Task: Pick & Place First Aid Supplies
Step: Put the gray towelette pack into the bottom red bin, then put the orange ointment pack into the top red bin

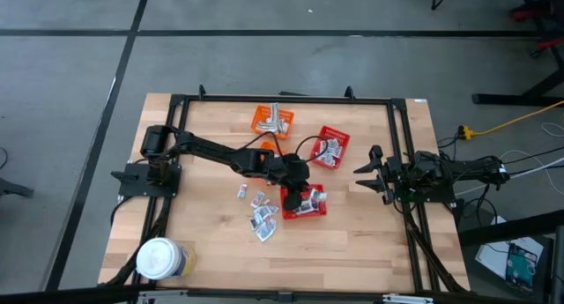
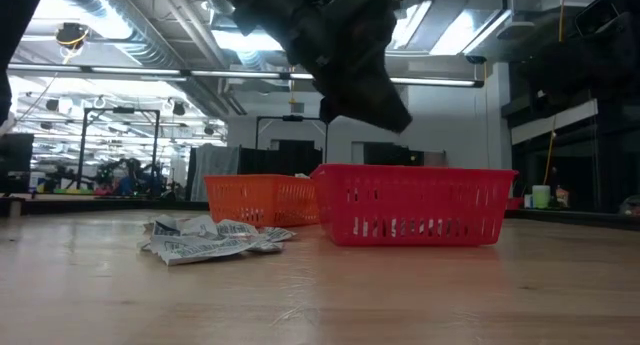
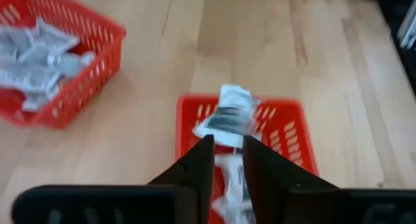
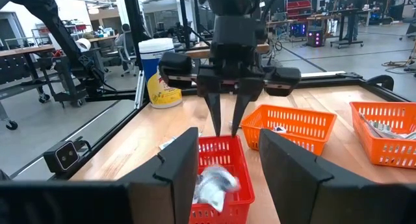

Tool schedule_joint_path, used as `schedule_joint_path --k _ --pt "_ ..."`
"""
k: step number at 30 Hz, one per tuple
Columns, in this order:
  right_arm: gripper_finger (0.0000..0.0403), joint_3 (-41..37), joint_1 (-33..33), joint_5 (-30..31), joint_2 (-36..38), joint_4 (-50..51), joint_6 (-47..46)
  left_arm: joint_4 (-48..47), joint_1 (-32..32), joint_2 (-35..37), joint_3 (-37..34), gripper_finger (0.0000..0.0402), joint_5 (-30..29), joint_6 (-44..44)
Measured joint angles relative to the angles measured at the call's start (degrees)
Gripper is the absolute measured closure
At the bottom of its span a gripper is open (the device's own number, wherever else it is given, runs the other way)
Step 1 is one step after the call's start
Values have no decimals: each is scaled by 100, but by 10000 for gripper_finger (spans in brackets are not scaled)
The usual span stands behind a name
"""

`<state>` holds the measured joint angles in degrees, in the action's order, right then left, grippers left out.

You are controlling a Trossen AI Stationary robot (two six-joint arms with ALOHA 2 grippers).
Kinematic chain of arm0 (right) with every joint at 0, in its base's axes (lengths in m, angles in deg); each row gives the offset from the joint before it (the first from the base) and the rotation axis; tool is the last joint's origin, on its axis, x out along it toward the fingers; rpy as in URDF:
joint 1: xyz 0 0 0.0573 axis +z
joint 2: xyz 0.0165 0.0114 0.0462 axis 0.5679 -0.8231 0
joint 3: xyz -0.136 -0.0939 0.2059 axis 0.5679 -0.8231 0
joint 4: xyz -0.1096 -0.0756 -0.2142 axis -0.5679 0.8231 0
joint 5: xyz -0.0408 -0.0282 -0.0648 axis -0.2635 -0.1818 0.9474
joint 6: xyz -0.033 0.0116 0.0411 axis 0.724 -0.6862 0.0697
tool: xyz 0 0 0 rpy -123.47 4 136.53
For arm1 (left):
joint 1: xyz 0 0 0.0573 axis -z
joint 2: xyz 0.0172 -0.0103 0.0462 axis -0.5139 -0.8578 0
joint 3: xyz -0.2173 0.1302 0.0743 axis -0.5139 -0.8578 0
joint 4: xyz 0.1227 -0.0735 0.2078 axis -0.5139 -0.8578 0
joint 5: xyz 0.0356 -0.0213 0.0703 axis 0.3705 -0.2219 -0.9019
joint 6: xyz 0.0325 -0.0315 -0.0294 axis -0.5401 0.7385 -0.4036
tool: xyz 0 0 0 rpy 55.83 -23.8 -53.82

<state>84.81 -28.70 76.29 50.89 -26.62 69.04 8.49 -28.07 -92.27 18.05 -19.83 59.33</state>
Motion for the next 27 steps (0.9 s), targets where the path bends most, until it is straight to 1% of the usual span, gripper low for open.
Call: schedule_joint_path --k 4,7,9,12,15,17,22,25,27 --pt "240 -2 -1 -1 0 0 -1 -254 9 62 0 309 49 -21" --pt "240 0 -1 1 0 0 -1 -285 87 138 -2 305 57 -33" --pt "240 -1 1 0 0 0 -1 -374 182 206 3 305 -53 -40" --pt "240 -1 1 -1 0 0 0 -594 345 359 -2 309 -353 -42" --pt "240 -1 0 1 0 0 1 -1069 535 560 0 314 -791 -41" --pt "240 -2 -1 1 0 0 -1 -1548 673 702 0 317 -1055 15" --pt "240 -1 0 0 0 0 -1 -2483 965 925 0 319 -1569 493" --pt "240 0 1 0 0 0 0 -3023 1120 960 -4 316 -1803 1041" --pt "240 -1 -1 1 2 0 -1 -3381 1214 960 -4 316 -1843 1478"
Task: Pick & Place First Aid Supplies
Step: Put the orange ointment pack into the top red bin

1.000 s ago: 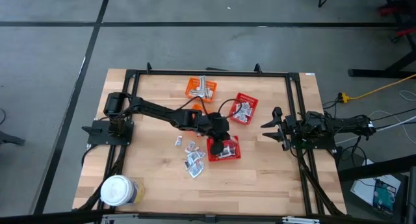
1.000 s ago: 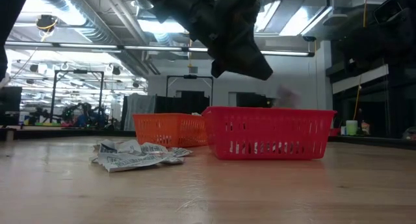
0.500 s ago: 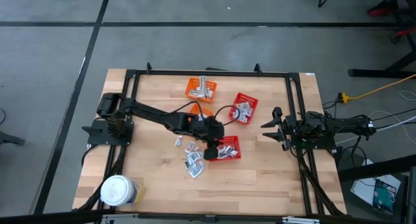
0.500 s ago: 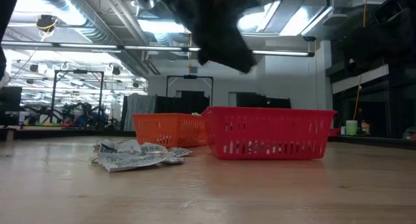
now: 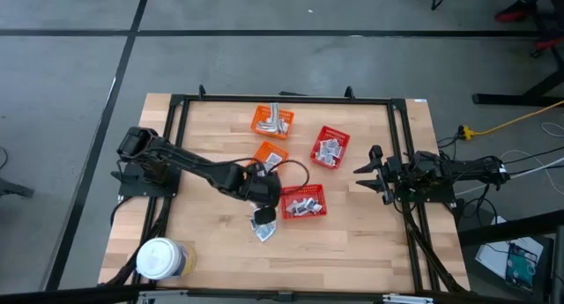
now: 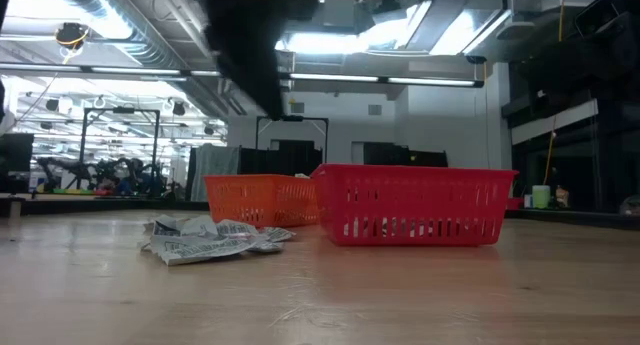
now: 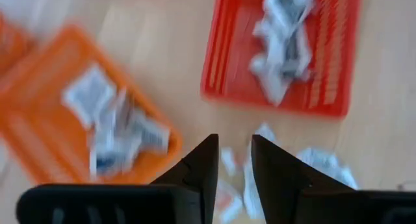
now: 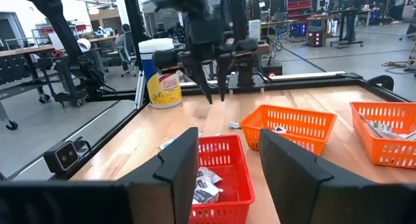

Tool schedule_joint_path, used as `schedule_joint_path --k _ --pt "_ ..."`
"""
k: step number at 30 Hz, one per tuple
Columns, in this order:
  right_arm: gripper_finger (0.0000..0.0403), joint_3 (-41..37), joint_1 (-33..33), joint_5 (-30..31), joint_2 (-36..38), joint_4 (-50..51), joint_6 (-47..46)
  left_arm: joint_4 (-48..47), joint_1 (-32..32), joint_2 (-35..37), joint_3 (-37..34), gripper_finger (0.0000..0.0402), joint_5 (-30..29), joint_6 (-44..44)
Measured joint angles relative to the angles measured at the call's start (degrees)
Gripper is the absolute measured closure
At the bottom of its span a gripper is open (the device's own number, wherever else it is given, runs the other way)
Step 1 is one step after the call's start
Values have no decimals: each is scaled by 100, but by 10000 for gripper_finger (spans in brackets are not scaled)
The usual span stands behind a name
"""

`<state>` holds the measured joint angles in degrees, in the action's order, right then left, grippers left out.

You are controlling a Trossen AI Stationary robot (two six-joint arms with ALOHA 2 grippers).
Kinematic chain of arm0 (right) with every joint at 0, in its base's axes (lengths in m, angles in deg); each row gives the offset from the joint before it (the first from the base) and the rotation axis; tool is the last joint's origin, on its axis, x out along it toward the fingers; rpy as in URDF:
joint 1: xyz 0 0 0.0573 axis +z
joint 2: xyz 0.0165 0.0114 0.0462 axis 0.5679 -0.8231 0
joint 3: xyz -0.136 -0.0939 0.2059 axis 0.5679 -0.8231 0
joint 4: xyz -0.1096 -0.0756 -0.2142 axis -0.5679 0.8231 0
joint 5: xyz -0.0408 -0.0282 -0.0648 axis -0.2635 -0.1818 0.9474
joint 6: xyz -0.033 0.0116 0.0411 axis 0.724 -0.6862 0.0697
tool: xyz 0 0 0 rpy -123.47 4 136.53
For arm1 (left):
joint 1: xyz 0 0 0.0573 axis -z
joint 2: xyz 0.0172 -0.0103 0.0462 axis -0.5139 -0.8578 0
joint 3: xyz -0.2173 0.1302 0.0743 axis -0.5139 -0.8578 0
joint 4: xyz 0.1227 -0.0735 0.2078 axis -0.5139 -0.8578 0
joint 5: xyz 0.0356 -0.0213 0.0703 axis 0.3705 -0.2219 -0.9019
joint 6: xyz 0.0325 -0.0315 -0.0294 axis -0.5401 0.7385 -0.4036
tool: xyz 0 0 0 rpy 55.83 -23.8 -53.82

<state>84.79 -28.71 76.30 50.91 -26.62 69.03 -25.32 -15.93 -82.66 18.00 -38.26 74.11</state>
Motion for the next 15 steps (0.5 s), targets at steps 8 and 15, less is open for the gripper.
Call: schedule_joint_path --k 8,15 --pt "240 0 1 0 -2 0 0 -1091 505 0 0 314 -337 831" --pt "240 0 1 -2 -2 0 0 -1587 1009 94 -222 313 -1015 987"
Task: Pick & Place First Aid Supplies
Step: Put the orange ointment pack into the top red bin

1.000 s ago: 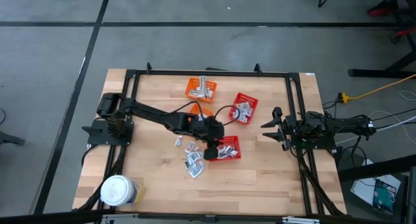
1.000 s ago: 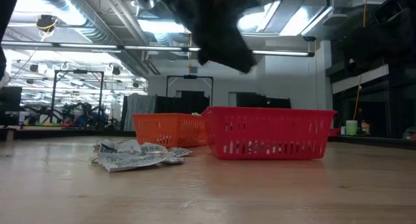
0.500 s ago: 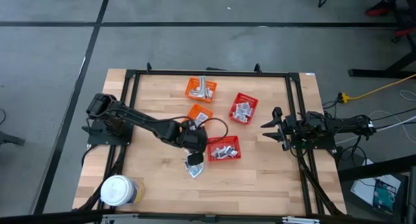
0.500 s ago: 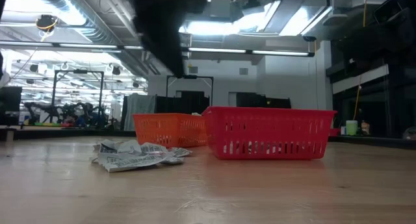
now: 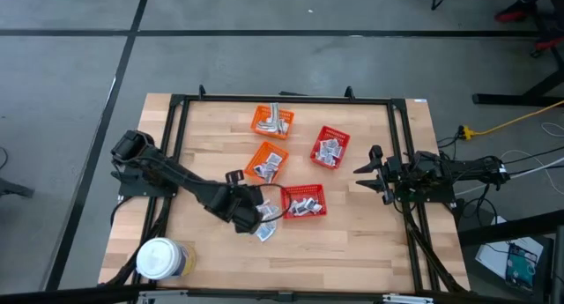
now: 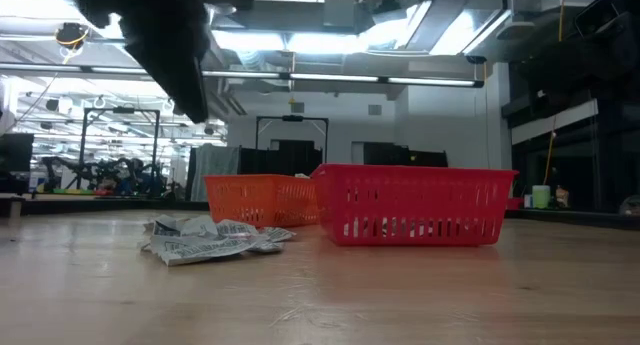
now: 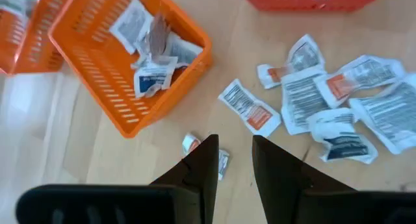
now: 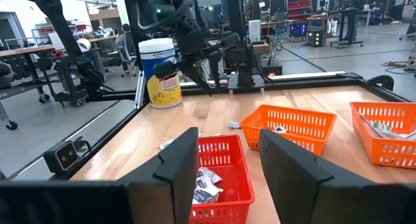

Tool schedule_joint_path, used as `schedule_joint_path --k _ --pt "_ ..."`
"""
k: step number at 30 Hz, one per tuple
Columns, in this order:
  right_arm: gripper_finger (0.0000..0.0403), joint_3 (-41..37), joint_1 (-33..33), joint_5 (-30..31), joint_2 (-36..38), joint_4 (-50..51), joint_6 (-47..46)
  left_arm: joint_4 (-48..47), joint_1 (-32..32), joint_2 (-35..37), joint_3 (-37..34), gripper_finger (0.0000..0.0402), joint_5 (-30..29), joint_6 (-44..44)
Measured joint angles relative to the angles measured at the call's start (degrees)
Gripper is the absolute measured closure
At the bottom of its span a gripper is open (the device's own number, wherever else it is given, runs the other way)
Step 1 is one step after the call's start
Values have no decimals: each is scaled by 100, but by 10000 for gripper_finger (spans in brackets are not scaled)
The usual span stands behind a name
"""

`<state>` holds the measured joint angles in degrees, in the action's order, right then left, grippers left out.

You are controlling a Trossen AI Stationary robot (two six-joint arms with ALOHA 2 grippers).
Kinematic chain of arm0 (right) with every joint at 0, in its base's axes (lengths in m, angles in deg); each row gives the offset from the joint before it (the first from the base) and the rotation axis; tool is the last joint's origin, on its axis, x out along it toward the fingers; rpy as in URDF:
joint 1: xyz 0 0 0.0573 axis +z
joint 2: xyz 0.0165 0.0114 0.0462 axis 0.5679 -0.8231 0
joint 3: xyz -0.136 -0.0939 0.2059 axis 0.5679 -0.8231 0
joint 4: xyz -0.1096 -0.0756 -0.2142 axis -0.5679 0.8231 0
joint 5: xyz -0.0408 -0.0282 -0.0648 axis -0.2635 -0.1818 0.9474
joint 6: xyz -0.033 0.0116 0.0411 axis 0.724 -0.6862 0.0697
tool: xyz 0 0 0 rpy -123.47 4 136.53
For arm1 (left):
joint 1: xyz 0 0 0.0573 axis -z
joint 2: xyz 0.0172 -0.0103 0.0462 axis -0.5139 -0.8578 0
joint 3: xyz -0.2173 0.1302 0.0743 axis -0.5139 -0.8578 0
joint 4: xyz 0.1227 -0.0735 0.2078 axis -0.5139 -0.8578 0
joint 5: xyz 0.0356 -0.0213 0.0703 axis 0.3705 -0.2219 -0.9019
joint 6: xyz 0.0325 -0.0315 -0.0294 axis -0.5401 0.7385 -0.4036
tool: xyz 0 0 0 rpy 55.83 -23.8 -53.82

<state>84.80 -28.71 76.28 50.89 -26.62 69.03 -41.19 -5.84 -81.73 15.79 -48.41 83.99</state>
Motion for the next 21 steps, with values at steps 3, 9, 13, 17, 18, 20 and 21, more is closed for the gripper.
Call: schedule_joint_path --k 3,9,13,17,18,20,21 --pt "240 1 -1 1 0 0 0 94 186 182 -296 313 -146 237" --pt "240 1 -1 1 0 0 1 633 300 729 -1109 313 -187 282" --pt "240 0 1 1 0 0 1 1281 216 1024 -1598 313 -27 -288" --pt "240 -1 1 1 0 0 2 1566 45 1058 -1968 313 383 -998" --pt "240 0 0 2 0 0 0 1605 -3 1040 -2025 313 409 -1166" --pt "240 1 1 1 0 0 2 1699 -97 1004 -2131 313 418 -1422" --pt "240 0 0 2 0 0 0 1705 -155 991 -2188 313 417 -1526"
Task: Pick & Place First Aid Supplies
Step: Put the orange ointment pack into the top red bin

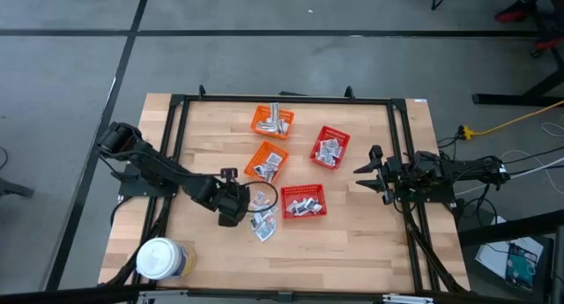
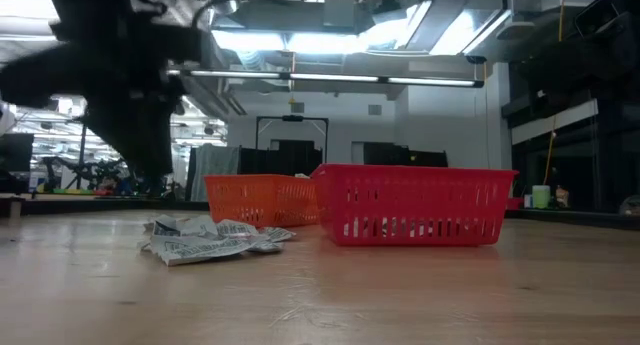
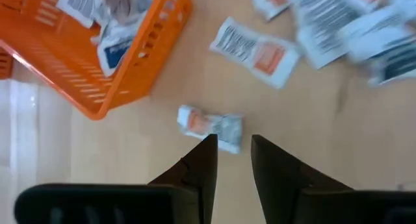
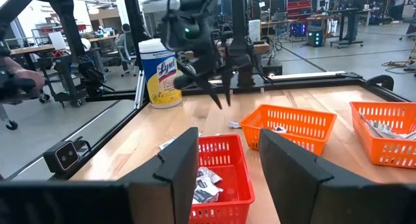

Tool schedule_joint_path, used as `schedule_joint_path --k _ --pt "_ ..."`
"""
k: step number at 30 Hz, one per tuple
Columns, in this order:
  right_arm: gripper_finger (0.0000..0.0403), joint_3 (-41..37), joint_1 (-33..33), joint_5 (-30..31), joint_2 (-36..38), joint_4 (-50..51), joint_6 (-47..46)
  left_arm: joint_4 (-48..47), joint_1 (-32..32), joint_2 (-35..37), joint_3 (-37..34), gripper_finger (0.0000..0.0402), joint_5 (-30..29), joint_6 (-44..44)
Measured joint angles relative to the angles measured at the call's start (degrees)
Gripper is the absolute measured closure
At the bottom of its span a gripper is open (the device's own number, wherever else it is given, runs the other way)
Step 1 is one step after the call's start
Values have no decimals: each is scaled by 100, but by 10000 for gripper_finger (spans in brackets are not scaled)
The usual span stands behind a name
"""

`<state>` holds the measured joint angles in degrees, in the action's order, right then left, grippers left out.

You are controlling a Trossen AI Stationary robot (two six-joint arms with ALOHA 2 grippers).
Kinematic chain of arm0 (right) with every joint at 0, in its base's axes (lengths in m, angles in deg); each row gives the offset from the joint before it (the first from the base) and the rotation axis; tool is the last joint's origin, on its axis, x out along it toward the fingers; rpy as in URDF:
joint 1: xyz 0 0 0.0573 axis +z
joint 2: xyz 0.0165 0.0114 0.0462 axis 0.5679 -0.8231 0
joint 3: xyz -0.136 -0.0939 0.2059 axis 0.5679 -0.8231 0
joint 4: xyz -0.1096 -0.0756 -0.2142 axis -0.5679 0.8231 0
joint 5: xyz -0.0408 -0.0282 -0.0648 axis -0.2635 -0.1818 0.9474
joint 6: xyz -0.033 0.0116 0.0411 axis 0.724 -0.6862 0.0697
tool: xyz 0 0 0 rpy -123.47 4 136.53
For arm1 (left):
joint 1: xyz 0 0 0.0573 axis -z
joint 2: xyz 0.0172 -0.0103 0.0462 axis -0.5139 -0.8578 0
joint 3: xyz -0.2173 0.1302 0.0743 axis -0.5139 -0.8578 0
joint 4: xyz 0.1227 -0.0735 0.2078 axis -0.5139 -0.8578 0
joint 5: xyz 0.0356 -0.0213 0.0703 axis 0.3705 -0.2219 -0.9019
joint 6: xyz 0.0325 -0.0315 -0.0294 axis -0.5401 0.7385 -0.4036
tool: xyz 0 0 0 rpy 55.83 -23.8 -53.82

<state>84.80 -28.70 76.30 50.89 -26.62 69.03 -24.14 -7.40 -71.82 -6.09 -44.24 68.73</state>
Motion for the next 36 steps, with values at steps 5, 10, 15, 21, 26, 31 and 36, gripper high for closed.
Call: schedule_joint_path --k 5,10,15,21,26,31,36 --pt "240 0 0 -2 0 0 0 250 -279 -35 -210 313 96 -423" --pt "240 1 -1 -2 0 0 0 708 -468 -38 -385 313 634 -699" --pt "240 -1 0 -2 0 0 1 969 -503 -38 -485 313 785 -918" --pt "240 1 0 0 0 0 0 1006 -505 -113 -605 313 838 -940" --pt "240 -1 1 0 0 0 2 1222 -575 -209 -794 313 809 -848" --pt "240 -1 -1 0 0 0 0 1401 -715 -210 -936 313 866 -818" --pt "240 -1 -1 0 0 0 0 1472 -857 -250 -934 317 1077 -827"
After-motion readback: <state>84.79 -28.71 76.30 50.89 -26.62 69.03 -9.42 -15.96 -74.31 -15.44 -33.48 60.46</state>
